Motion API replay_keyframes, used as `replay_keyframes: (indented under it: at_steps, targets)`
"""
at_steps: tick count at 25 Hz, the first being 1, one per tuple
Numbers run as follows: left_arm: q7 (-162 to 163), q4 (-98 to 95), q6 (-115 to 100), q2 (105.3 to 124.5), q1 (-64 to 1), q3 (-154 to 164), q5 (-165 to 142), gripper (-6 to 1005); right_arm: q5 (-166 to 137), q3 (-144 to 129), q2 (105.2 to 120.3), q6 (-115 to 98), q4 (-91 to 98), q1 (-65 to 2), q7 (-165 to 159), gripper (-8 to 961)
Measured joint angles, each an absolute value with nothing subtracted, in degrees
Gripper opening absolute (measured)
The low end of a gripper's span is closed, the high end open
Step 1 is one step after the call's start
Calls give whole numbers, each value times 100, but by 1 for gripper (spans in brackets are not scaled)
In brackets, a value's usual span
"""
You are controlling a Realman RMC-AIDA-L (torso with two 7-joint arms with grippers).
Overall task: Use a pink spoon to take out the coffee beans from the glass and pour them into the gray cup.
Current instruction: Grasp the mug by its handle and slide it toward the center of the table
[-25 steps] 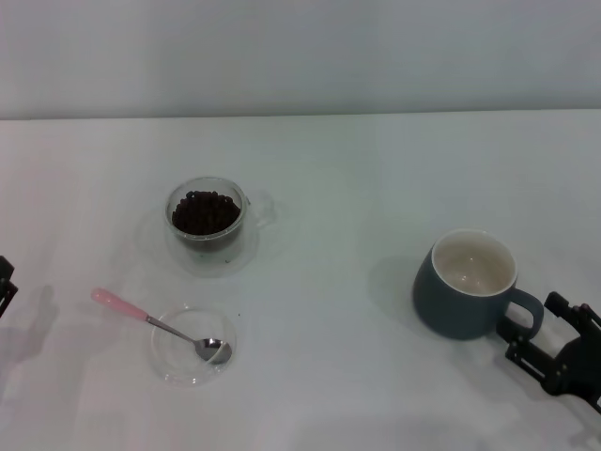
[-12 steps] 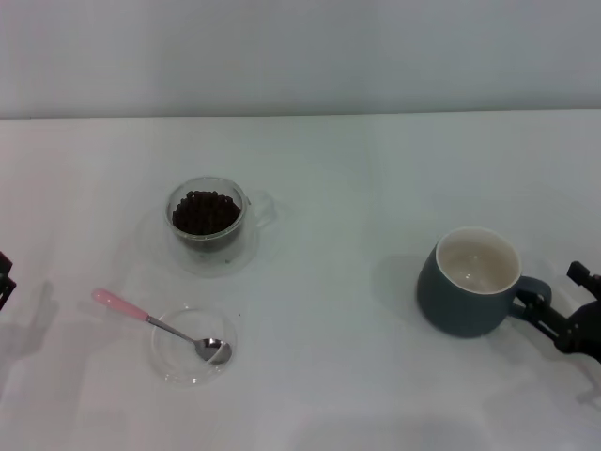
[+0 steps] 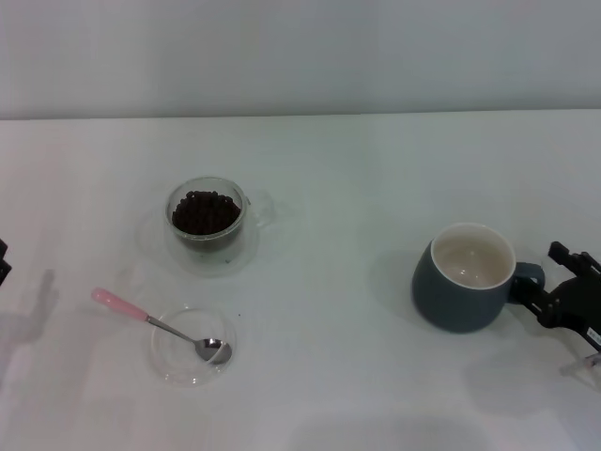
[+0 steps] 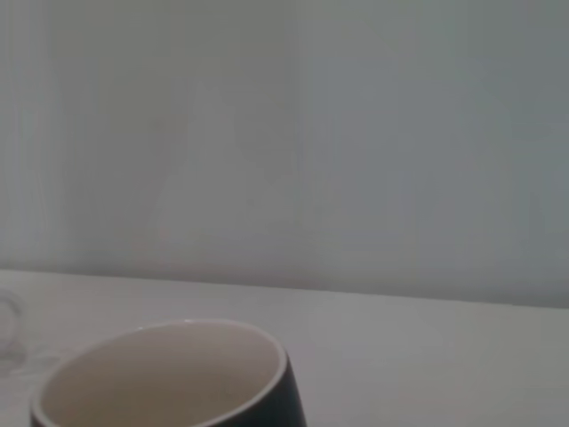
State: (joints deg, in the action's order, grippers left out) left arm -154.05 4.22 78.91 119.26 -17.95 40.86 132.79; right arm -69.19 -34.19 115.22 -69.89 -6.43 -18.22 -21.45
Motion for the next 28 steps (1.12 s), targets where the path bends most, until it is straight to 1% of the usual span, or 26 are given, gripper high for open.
replay_keyframes:
  at_steps: [3,6,17,23,28]
  targets:
    - [-15399,395,7907,11926,-1794,4087,13284,891,-6959,-3488,11523,-7006,-641,-1839,-2144,789]
    - [-15398,348,7912,11918,-1799,4086,13289,891,-7057,-3504,11523,-7033,-641,-1851,-2145,599]
    - [-15398,315,7888,11934,-1810,4078,13449,890,-7249,-3507,11531,-7419,-687,-1953,-2174,363]
    - [-15398,318,7885,11936,-1875,4078,13449,890,-7561,-3507,11536,-7398,-722,-2131,-2171,128]
    - [-15395,362,7883,11936,-1932,4078,13447,890,-7778,-3506,11551,-7357,-734,-2286,-2172,2]
